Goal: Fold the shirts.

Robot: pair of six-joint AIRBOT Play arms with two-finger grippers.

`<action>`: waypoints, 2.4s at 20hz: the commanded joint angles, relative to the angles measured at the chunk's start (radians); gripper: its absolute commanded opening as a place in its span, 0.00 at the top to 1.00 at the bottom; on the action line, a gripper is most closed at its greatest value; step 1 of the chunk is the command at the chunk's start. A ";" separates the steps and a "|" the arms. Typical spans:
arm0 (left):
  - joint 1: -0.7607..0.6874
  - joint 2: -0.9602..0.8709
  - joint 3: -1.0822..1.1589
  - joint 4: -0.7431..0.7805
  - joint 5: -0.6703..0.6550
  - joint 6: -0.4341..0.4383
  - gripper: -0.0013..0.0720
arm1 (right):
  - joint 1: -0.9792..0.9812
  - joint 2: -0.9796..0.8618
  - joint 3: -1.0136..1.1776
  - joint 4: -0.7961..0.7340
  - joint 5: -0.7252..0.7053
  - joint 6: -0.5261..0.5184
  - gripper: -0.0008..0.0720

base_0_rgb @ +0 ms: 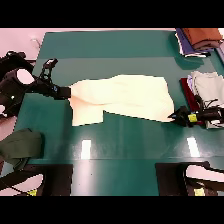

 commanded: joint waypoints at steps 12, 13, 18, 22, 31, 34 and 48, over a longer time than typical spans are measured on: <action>0.001 0.261 0.617 -0.027 -0.114 -0.005 0.95 | 0.223 0.341 0.784 0.031 0.069 0.011 0.96; 0.001 0.280 0.722 -0.023 -0.115 -0.006 0.95 | 0.205 0.379 0.879 0.024 0.063 0.033 0.96; 0.001 0.310 1.122 -0.008 -0.090 -0.060 0.95 | 0.033 0.474 1.278 0.024 0.116 0.099 0.96; 0.001 0.336 1.117 -0.002 -0.024 -0.061 0.95 | -0.096 0.456 1.400 0.026 0.233 0.161 0.96; 0.001 0.148 0.527 -0.011 -0.085 -0.108 0.95 | 0.180 0.208 1.072 -0.234 0.300 0.164 0.96; 0.001 -0.050 0.429 -0.014 -0.084 -0.110 0.95 | 0.311 0.015 0.941 -0.324 0.299 0.165 0.96; 0.213 -0.392 0.432 -0.287 -0.155 0.109 0.95 | 0.306 -0.376 1.160 -0.243 0.303 0.184 0.96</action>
